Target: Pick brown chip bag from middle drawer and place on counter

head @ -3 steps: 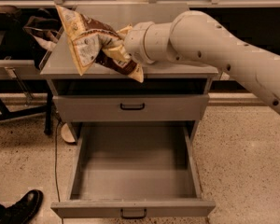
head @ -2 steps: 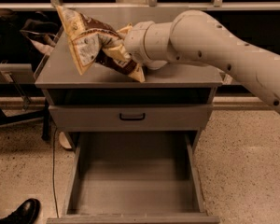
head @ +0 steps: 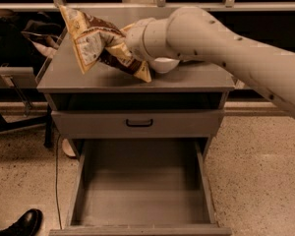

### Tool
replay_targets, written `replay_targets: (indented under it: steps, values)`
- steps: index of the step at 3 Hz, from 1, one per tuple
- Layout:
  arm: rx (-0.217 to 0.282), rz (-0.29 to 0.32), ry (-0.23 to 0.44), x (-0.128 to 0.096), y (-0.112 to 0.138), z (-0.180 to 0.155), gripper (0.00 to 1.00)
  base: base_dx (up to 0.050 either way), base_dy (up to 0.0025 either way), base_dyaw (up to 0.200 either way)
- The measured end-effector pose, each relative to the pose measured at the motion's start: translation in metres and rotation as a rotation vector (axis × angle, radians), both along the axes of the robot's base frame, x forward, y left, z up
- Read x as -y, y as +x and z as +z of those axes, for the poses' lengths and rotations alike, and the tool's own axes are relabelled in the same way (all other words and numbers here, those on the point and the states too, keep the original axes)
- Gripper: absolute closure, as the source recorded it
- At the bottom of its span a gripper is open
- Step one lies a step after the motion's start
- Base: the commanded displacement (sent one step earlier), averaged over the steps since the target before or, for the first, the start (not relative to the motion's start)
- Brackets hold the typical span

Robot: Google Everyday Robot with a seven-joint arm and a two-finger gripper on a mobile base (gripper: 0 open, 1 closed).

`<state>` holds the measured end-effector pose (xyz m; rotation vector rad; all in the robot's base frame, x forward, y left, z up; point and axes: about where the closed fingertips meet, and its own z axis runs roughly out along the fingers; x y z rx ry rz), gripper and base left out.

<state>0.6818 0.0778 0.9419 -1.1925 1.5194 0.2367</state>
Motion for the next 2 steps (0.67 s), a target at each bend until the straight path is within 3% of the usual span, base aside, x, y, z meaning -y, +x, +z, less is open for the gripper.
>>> replay_targets:
  steps: [1, 2]
  values:
    - [0.031, -0.077, -0.102, -0.0128, 0.0428, 0.0007, 0.98, 0.000, 0.00000, 0.000]
    - [0.034, -0.090, -0.121, -0.0156, 0.0506, -0.0019, 0.75, 0.000, 0.00000, 0.000]
